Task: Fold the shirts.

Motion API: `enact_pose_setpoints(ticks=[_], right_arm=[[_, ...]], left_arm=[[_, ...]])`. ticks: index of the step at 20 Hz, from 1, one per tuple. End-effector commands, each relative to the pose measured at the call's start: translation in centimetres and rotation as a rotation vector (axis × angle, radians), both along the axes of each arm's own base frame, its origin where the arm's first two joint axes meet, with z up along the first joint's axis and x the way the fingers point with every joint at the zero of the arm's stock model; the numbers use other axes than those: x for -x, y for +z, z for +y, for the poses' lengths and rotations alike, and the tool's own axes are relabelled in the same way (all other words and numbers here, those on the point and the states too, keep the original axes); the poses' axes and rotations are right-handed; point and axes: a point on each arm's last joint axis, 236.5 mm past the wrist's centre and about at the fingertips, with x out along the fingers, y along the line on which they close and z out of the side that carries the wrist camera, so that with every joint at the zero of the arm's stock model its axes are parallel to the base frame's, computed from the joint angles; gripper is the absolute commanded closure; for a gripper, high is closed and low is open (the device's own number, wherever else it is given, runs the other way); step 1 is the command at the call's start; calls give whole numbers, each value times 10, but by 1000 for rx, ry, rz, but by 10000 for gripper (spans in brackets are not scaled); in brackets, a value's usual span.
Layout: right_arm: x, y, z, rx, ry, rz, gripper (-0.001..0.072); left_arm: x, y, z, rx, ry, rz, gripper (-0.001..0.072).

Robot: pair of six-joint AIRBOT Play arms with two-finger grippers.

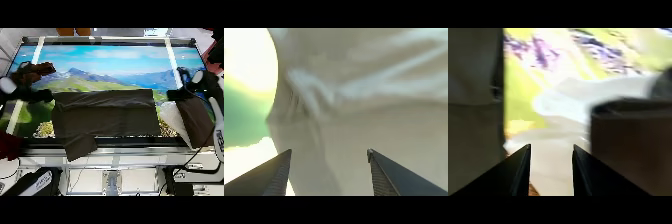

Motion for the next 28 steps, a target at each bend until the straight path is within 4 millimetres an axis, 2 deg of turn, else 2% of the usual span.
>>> enact_pose_setpoints(ticks=[1,2,4,7,9,12,16,20,22,23,24,25,26,28], right_arm=[[4,65,-30,104,-72,-158,389],[1,79,-25,89,-73,-211,389],[-5,101,-9,31,-66,-301,388],[-8,120,12,-40,-24,-367,388],[-7,126,19,-65,-12,-384,388],[-7,128,23,-77,5,-390,388],[-7,129,26,-92,6,-392,388],[-8,129,29,-105,6,-394,388],[-8,130,33,-124,6,-394,388],[-7,129,34,-129,7,-389,388],[-5,128,35,-132,9,-380,388],[-2,126,36,-135,11,-364,388],[3,123,38,-139,15,-339,390],[18,114,40,-147,25,-269,398]], left_arm=[[85,-20,-3,78,185,36,160],[111,-45,-8,121,260,96,160],[149,-86,-27,217,346,234,165],[181,-125,-69,378,345,419,165],[194,-143,-76,406,369,499,165],[199,-152,-69,377,403,534,165],[187,-169,-64,377,444,506,165],[170,-175,-64,400,452,459,173],[167,-177,-69,428,463,467,247],[167,-176,-72,441,460,471,250],[167,-176,-73,445,461,474,383],[167,-176,-73,446,458,474,604],[168,-176,-74,446,456,478,694],[173,-175,-76,443,434,495,693]])
